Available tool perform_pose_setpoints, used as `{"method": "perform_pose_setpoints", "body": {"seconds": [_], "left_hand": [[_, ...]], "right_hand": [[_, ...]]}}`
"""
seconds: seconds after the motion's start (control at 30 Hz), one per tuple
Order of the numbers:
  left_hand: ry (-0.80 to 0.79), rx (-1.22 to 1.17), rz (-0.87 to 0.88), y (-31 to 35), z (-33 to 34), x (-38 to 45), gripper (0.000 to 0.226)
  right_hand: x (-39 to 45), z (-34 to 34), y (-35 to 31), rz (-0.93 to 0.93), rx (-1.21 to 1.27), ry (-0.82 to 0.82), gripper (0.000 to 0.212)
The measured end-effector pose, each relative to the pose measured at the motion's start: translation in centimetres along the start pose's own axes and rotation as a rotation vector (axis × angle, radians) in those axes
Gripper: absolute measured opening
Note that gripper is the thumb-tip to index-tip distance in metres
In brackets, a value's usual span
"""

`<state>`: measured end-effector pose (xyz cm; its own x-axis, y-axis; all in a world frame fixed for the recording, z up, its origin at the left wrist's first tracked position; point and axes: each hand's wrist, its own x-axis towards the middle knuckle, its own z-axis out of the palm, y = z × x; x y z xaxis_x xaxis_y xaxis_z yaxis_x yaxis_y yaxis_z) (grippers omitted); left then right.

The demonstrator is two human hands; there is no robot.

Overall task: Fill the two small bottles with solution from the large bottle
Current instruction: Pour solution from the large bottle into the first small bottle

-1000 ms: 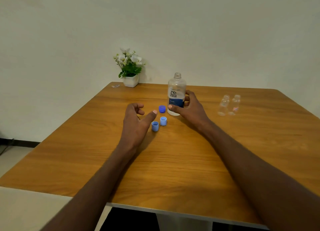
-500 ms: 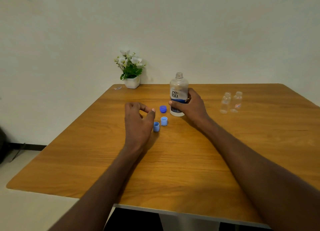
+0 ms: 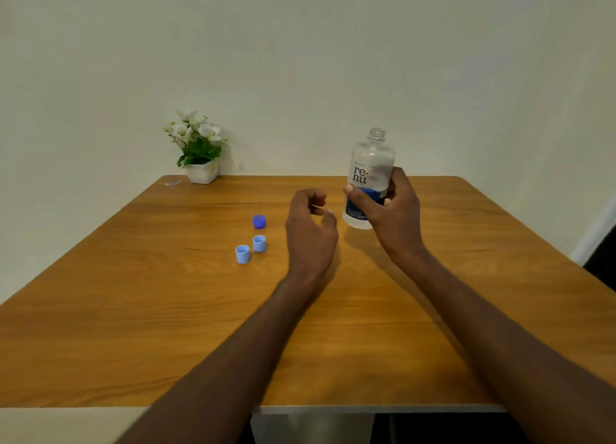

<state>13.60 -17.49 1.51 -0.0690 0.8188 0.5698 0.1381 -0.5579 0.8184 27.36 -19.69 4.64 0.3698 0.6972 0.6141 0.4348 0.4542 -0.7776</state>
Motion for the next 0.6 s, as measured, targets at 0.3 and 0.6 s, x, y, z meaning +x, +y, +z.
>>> {"method": "perform_pose_setpoints", "body": {"seconds": [0.3,0.6], "left_hand": [[-0.373,0.174,-0.267,-2.6,7.5,4.1,0.085],[-0.405,0.279,-0.221,-3.2,8.1,4.2,0.034]], "right_hand": [[0.1,-7.1,3.9,-0.002,-0.223,0.173,0.068],[-0.4,-7.5,5.5,0.056,-0.322,0.150,0.071]]}}
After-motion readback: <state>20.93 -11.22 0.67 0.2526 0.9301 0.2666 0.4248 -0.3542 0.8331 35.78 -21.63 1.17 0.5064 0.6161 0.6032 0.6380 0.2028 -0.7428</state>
